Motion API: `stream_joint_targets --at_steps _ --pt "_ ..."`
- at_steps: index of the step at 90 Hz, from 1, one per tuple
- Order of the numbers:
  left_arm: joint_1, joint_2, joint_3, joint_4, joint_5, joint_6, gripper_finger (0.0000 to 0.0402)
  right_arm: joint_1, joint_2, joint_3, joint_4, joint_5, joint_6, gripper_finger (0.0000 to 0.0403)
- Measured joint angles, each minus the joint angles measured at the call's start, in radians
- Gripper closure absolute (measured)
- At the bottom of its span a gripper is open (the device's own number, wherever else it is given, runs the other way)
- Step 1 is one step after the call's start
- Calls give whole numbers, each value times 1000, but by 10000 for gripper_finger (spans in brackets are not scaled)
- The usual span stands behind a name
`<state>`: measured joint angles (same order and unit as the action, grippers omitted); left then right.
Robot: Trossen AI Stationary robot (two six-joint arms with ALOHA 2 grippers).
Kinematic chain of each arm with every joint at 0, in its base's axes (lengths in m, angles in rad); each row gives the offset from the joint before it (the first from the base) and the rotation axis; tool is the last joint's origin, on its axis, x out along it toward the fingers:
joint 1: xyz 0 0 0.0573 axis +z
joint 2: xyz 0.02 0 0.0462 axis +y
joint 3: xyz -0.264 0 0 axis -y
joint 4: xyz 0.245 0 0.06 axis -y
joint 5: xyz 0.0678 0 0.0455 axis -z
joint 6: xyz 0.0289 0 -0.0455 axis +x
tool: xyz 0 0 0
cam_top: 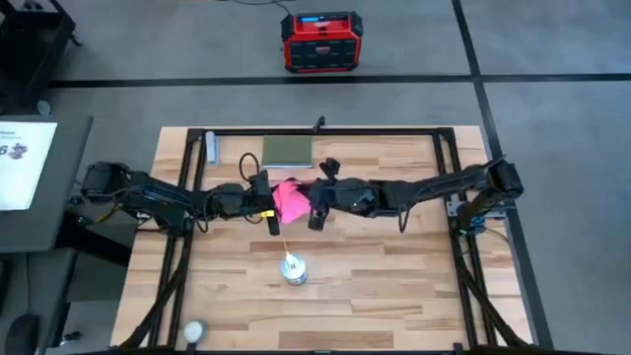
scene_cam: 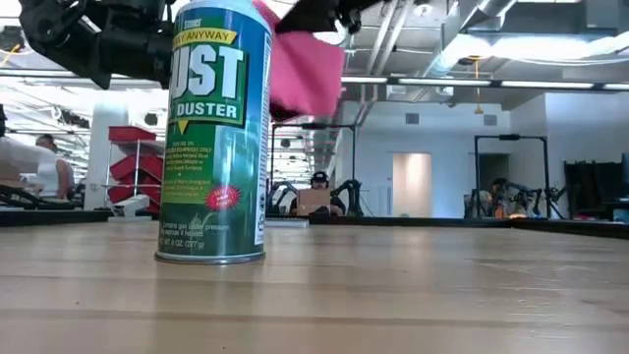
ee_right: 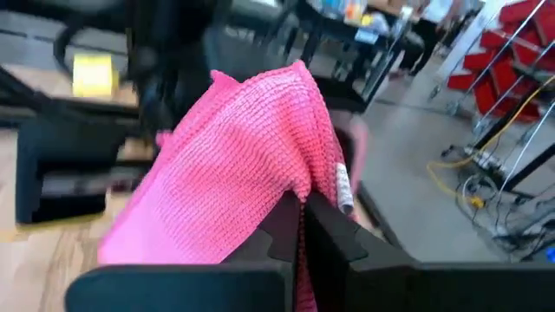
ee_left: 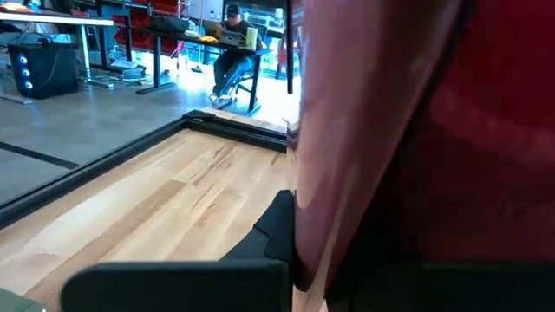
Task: Apply microfiber cloth
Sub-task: Wipe the front of the pink cellphone with the pink microfiber towel
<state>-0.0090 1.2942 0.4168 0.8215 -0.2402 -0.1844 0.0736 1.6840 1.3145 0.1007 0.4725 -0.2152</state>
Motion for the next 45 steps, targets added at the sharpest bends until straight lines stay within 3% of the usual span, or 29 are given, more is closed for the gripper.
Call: stream_joint_targets --at_steps 25,45 --pt "0 0 0 -2 -4 14 400 -8 4 6 -82 -28 53 403" --pt "4 0 0 16 -7 37 400 -8 6 -79 -44 -34 121 403"
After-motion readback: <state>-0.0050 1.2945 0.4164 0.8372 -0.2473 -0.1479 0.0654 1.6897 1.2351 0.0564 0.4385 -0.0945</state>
